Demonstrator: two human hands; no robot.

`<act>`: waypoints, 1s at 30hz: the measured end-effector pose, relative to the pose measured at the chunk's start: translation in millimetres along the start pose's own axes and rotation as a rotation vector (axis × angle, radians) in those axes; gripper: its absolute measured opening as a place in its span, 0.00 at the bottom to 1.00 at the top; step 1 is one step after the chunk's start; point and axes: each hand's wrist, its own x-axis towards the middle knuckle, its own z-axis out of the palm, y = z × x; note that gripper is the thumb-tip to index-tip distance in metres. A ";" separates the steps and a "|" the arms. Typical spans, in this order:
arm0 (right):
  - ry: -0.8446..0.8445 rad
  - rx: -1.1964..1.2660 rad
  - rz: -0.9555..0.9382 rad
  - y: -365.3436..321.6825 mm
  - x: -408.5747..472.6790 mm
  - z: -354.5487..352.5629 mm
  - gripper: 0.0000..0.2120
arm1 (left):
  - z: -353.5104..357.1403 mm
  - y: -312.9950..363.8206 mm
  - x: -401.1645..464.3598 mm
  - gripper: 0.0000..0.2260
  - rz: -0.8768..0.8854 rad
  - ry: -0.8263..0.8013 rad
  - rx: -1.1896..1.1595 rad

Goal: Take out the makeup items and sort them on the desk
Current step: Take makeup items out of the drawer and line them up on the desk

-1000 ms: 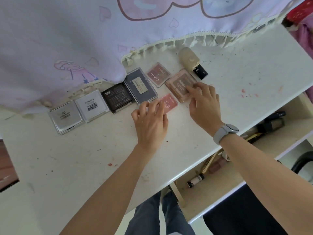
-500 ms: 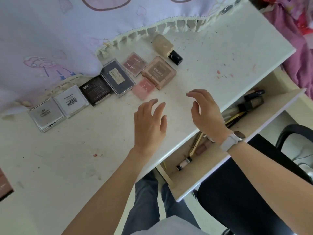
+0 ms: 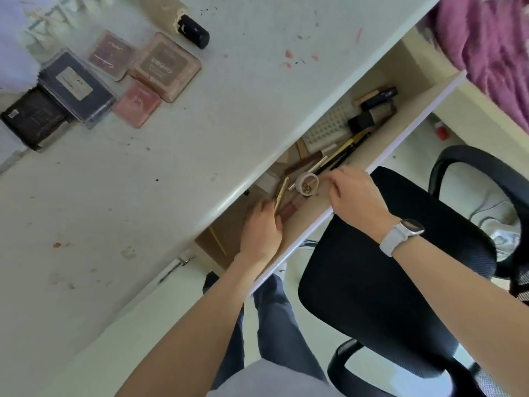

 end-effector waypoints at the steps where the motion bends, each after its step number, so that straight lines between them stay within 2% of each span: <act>1: 0.007 -0.008 -0.009 2.8 1.5 0.9 0.15 | 5.9 2.4 8.7 0.12 -0.019 -0.007 0.007; 7: 0.060 0.000 -0.013 15.1 9.0 2.4 0.14 | 30.6 11.1 34.2 0.15 -0.202 -0.053 0.035; 10: 0.043 -0.055 -0.010 17.8 14.1 5.1 0.14 | 29.9 10.3 35.6 0.12 -0.168 -0.114 0.032; 15: -0.142 -0.244 -0.021 17.0 35.4 7.4 0.14 | 15.1 -3.1 20.6 0.11 -0.138 -0.057 0.032; 22: -0.541 -0.382 -0.102 19.3 92.6 4.6 0.21 | 2.9 -33.2 1.1 0.07 -0.239 -0.232 0.121; 26: -0.554 -0.594 -0.233 24.5 104.4 14.6 0.18 | 4.4 -34.7 4.8 0.05 -0.288 -0.268 0.079; 30: -0.525 -0.661 -0.259 30.4 104.1 28.3 0.16 | 2.8 -37.8 8.6 0.05 -0.300 -0.376 0.097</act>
